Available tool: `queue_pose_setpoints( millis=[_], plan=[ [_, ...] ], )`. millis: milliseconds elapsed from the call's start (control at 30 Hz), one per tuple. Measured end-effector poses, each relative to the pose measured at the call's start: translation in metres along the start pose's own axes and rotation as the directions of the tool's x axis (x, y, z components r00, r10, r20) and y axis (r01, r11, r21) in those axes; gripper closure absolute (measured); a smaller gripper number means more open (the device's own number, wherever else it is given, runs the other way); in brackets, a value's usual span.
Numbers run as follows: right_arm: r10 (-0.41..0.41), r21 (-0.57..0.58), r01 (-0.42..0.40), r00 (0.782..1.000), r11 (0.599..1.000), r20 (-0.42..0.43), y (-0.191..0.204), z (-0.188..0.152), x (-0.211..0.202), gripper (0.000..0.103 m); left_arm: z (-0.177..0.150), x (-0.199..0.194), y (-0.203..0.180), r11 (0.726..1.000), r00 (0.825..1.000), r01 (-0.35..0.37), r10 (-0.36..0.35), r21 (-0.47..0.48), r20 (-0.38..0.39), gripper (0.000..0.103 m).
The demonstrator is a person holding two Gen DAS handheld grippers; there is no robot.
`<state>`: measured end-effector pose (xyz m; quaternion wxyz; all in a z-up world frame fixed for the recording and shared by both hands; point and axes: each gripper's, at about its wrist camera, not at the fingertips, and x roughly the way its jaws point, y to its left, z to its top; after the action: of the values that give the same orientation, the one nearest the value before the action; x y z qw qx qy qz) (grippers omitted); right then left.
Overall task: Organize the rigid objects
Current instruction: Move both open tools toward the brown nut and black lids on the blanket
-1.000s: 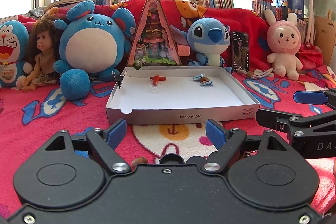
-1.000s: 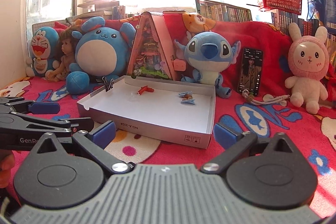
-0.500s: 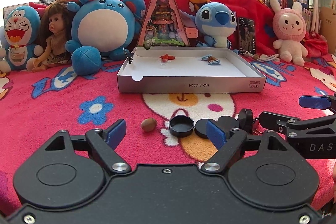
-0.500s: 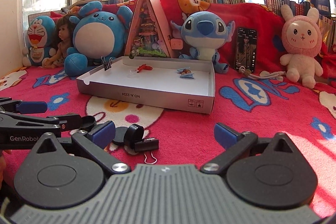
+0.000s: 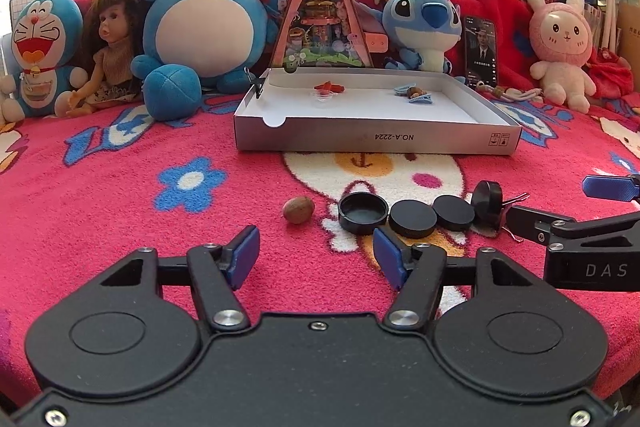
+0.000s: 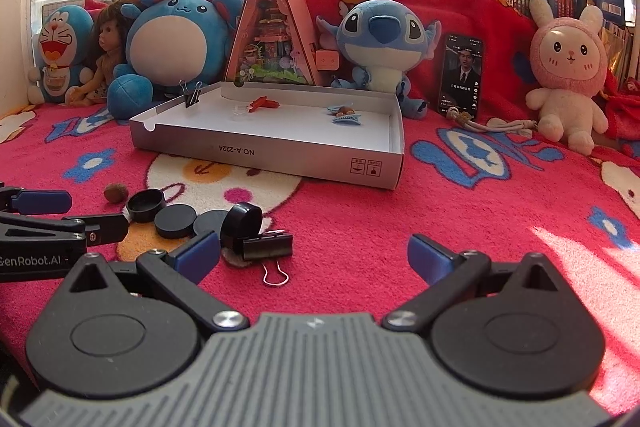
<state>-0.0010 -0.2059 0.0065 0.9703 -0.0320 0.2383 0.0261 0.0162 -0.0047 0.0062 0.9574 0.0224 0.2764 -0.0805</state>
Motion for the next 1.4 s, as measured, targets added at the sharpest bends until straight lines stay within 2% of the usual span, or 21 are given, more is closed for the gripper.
queue_pose_setpoints(
  millis=[33, 133, 400, 500, 833, 1400],
  plan=[
    [-0.015, -0.008, 0.015, 1.000, 1.000, -0.002, 0.001, 0.000, 0.001, 0.000, 0.000, 0.002, 0.001, 1.000, 1.000, -0.006, 0.006, 0.001, -0.003, 0.053],
    [-0.041, -0.016, 0.041, 0.999, 0.999, -0.014, 0.000, 0.001, 0.004, 0.000, 0.003, 0.006, 0.003, 1.000, 1.000, -0.018, 0.017, -0.004, -0.009, 0.058],
    [-0.075, -0.034, 0.073, 0.997, 0.997, -0.034, -0.001, 0.004, 0.013, 0.003, 0.010, 0.019, 0.005, 0.998, 0.998, -0.067, 0.066, -0.016, -0.013, 0.060],
    [-0.067, -0.034, 0.066, 0.997, 0.997, -0.036, 0.000, 0.004, 0.015, 0.005, 0.013, 0.026, 0.006, 0.995, 0.996, -0.089, 0.088, -0.036, -0.034, 0.063],
    [-0.007, -0.067, 0.004, 0.999, 0.998, -0.039, 0.013, 0.004, 0.017, 0.011, 0.016, 0.036, 0.005, 0.995, 0.996, -0.077, 0.075, -0.057, -0.040, 0.067],
    [0.027, -0.012, -0.028, 0.999, 1.000, -0.041, 0.018, 0.001, 0.031, 0.023, 0.009, 0.042, -0.004, 0.994, 0.994, -0.107, 0.107, -0.012, -0.009, 0.067]
  ],
)
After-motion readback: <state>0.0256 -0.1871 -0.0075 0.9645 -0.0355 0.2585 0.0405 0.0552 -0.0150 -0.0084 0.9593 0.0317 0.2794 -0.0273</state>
